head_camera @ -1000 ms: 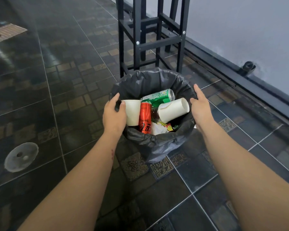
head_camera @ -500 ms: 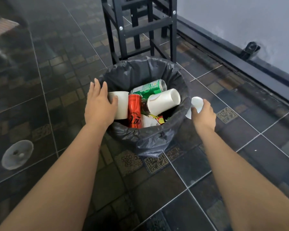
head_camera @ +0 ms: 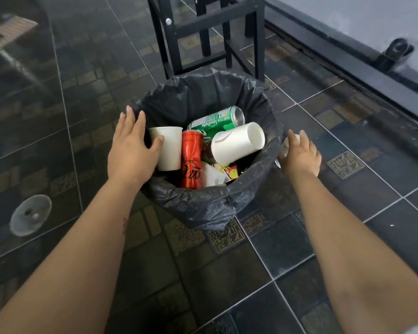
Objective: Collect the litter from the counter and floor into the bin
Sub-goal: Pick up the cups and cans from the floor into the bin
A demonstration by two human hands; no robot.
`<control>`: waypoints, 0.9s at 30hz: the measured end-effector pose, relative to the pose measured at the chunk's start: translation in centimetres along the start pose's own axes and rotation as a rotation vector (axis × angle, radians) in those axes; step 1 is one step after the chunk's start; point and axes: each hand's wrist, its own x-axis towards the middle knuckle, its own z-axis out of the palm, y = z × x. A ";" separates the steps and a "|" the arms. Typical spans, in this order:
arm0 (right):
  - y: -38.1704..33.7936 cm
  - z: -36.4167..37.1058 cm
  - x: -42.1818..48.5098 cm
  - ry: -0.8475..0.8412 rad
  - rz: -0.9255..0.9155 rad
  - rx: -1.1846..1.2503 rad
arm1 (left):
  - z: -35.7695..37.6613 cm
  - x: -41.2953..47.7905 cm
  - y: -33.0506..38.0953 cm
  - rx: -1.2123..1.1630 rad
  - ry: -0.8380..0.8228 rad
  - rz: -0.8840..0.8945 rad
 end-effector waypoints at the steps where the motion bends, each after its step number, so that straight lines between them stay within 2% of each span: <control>1: -0.1 0.3 -0.1 0.044 0.004 0.020 | 0.0 0.0 0.0 0.000 0.002 0.001; 6: -0.3 0.0 -1.2 0.200 0.042 0.215 | -0.1 -0.1 0.1 0.001 -0.003 -0.005; 9: -0.7 -2.1 -2.1 0.372 0.021 0.332 | -0.3 -0.2 0.3 0.001 -0.010 -0.012; 16: -3.4 -9.4 -6.4 0.832 -0.161 0.483 | -0.7 -0.4 0.8 -0.004 -0.032 -0.021; 19: -5.1 -11.9 -8.1 0.963 -0.289 0.531 | -0.8 -0.5 0.9 -0.027 -0.032 -0.018; 21: -6.5 -13.0 -9.1 0.977 -0.414 0.543 | -0.8 -0.6 0.9 -0.045 -0.032 -0.020; 23: -8.0 -13.3 -10.1 0.901 -0.532 0.544 | -0.8 -0.6 0.9 -0.064 -0.027 -0.025; 27: -11.2 -12.4 -11.9 0.514 -0.620 0.439 | -0.9 -0.7 0.8 -0.079 -0.027 -0.019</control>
